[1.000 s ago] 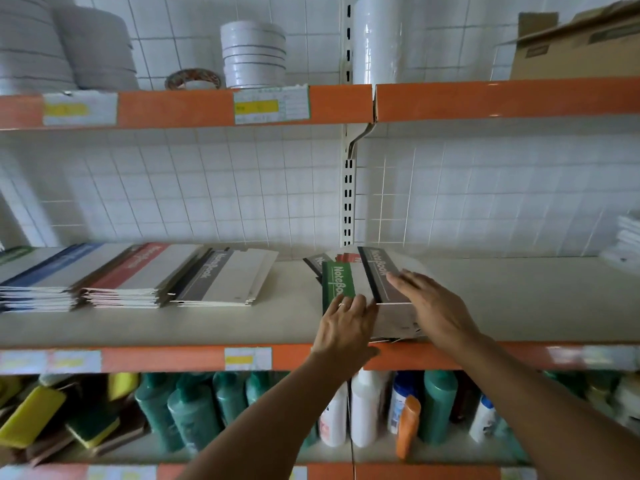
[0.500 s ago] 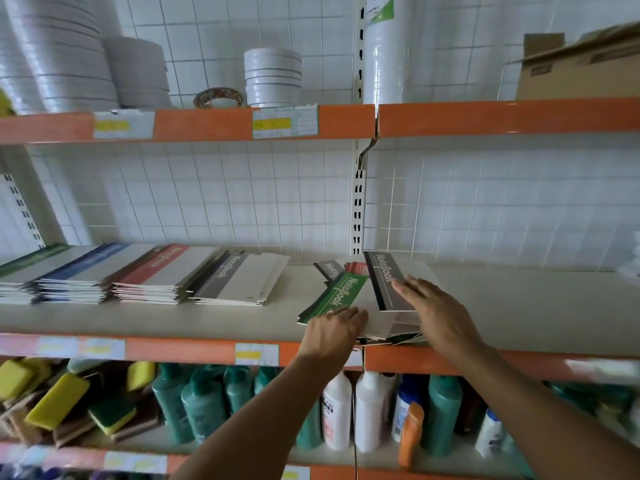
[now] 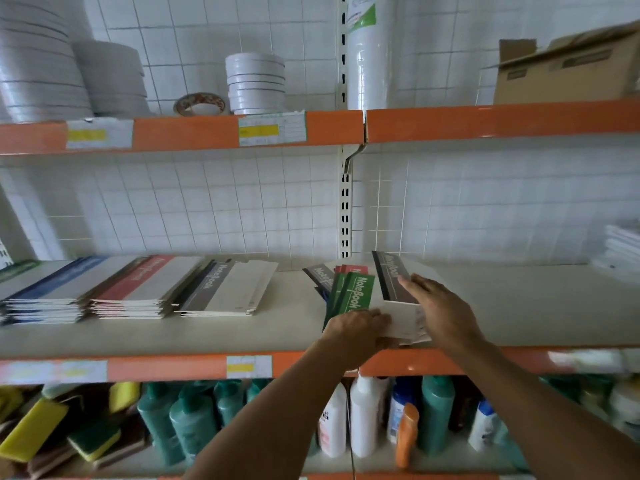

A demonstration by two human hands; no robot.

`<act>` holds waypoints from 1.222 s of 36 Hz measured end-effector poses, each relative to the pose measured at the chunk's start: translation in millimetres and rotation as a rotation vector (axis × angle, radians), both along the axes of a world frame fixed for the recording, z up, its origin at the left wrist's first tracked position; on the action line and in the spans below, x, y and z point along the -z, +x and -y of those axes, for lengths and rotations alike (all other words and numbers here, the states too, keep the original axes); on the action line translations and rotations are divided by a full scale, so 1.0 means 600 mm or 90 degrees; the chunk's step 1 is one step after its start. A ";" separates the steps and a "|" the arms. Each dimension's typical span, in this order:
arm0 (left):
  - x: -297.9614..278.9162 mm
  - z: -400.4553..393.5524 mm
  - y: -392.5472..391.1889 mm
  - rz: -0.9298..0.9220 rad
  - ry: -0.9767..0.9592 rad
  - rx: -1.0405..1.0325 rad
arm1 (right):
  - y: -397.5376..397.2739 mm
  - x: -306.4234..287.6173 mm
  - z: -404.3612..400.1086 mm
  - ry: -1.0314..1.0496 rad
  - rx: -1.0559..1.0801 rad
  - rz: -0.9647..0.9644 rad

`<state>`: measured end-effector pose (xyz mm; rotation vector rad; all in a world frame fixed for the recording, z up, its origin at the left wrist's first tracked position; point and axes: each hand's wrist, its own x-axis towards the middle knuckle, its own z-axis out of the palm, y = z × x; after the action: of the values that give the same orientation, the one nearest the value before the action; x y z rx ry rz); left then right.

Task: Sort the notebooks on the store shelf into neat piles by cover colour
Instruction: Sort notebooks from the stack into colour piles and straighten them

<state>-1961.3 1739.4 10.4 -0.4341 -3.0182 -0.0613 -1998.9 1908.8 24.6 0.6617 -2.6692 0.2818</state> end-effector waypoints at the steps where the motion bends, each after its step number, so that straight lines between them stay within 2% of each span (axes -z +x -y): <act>1: -0.001 0.000 -0.005 0.011 -0.002 -0.007 | 0.000 -0.001 -0.002 0.002 0.002 -0.003; 9: 0.004 -0.006 -0.002 -0.053 -0.003 -0.004 | -0.006 -0.002 -0.017 0.008 0.023 -0.007; 17: 0.010 -0.005 0.007 -0.116 0.109 -0.027 | -0.010 -0.005 -0.013 0.029 0.003 0.002; 22: -0.001 0.032 0.019 -0.134 0.062 -0.070 | -0.017 -0.019 -0.001 0.028 -0.022 -0.003; 31: -0.014 0.182 0.080 -0.184 0.060 -0.162 | -0.010 -0.028 0.105 0.011 -0.057 -0.028; 38: -0.003 0.344 0.139 -0.236 0.103 -0.197 | 0.018 -0.026 0.261 0.001 -0.108 -0.042; 44: -0.001 0.488 0.181 -0.276 0.078 -0.210 | 0.034 -0.016 0.411 0.063 -0.139 -0.013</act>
<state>-1852.5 1446.8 11.2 0.0608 -2.5975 -0.1108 -1978.2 1662.4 34.4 0.9834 -2.6062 0.2008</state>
